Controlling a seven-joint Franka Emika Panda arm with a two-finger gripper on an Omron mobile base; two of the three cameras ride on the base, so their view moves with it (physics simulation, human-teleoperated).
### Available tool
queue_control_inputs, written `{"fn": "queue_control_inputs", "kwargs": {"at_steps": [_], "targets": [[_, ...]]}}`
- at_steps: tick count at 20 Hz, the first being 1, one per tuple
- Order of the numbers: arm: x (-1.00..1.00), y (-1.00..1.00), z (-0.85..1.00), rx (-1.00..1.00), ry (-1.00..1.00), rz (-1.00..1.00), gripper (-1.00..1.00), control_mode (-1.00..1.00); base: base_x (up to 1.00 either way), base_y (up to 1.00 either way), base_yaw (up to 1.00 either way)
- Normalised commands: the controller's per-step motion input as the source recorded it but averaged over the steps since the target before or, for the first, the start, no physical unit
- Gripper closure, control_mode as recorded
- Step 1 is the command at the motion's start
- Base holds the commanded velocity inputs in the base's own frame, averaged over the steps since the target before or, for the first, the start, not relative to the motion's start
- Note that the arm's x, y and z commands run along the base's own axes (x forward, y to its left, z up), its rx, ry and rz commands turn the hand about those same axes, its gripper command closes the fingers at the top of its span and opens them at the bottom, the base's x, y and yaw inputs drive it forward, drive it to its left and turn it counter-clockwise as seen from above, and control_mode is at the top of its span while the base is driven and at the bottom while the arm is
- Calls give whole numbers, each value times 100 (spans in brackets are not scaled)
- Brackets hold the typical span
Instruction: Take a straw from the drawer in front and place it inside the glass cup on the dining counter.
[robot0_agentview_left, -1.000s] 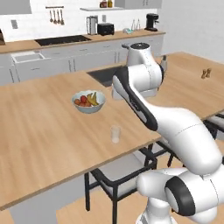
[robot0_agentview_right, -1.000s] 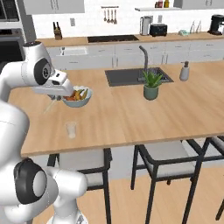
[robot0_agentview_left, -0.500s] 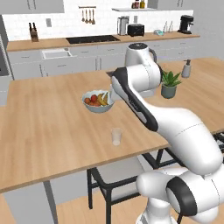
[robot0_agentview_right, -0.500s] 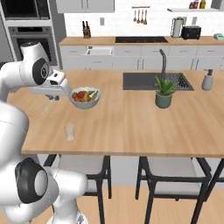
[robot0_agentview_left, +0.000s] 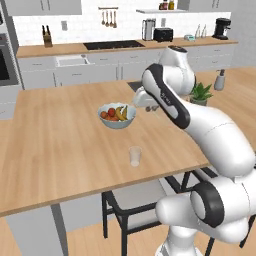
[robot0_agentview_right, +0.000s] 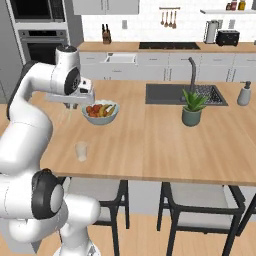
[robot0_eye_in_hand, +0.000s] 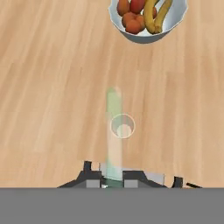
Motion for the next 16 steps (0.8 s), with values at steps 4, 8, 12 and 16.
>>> {"fn": "queue_control_inputs", "kwargs": {"at_steps": [4,8,12,16], "targets": [[6,-36,0,31,-19,46,100,-100,0,0,0],[0,-16,0,33,-25,45,100,-100,0,0,0],[-3,-2,0,35,-25,43,100,-100,0,0,0],[-1,0,-5,36,-18,44,100,-100,0,0,0]]}}
